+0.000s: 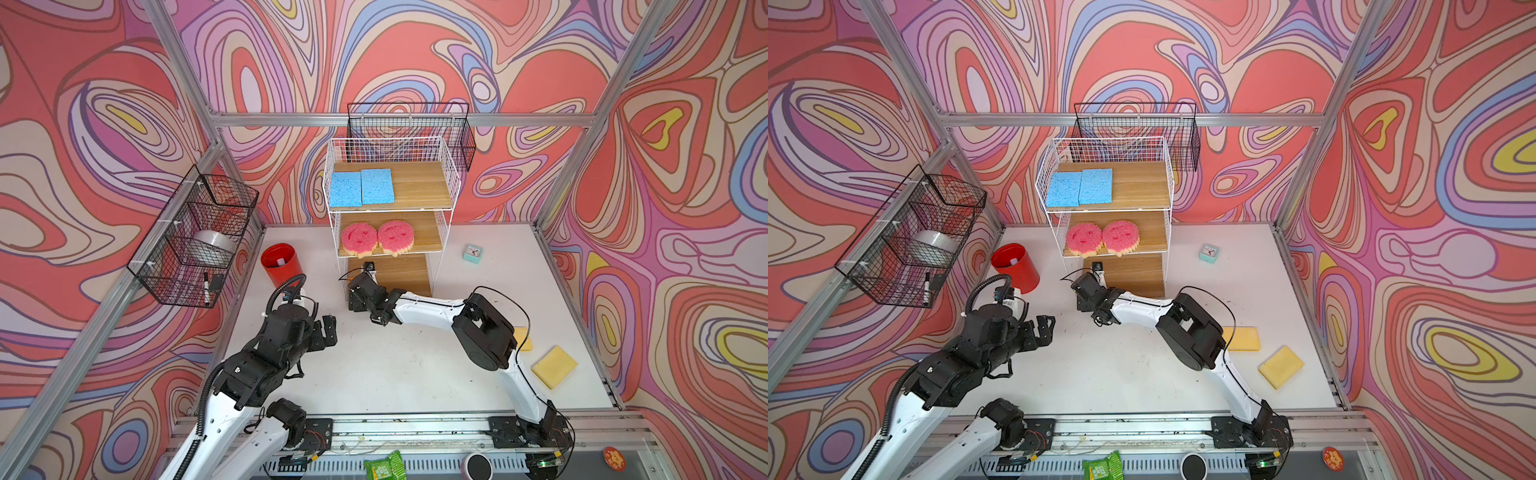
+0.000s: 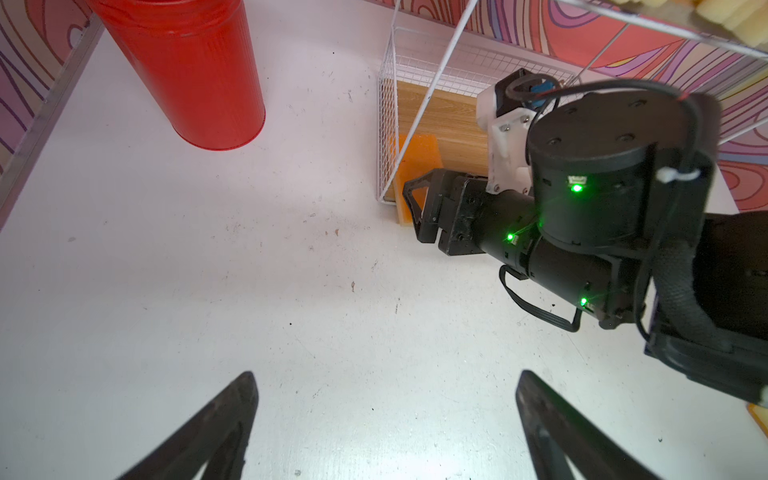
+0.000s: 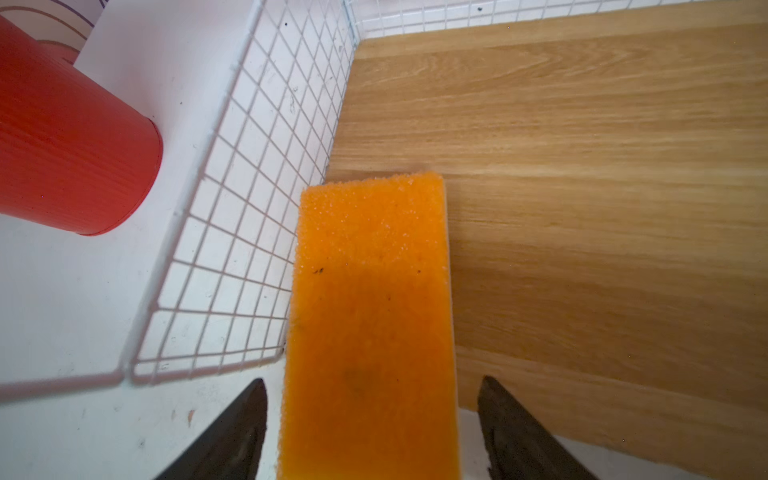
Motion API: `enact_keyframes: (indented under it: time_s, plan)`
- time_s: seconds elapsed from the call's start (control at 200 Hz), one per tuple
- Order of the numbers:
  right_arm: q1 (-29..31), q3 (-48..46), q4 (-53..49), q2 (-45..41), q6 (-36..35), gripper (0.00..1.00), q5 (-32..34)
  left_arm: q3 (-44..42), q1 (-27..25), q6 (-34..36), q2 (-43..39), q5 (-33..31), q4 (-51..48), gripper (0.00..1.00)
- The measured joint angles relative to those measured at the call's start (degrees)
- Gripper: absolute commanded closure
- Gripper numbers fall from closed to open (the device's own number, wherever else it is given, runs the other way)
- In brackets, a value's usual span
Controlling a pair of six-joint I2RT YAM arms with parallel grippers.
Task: Place and organize the cleaning sponges onto the shelf
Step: 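Carry the orange sponge with the right gripper toward the bottom shelf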
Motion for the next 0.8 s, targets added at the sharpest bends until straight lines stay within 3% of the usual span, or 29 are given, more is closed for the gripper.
enact_keyframes:
  time_s: [0.355, 0.566, 0.731, 0.796]
  plan:
    - [0.0, -2.6, 1.3, -0.3, -1.0, 0.09, -0.2, 0.0, 0.0, 0.0, 0.0, 0.4, 0.0, 0.02]
    - [0.0, -8.8, 1.2, -5.0, -2.5, 0.05, -0.3, -0.1, 0.0, 0.0, 0.0, 0.4, 0.0, 0.02]
    - [0.3, -11.1, 1.1, -7.7, -4.5, 0.05, -0.9, -0.2, 0.0, 0.0, 0.0, 0.4, 0.0, 0.03]
    - [0.6, -11.1, 1.0, -8.1, -5.4, 0.09, -1.4, -0.2, 0.0, 0.0, 0.1, 0.4, 0.0, 0.02]
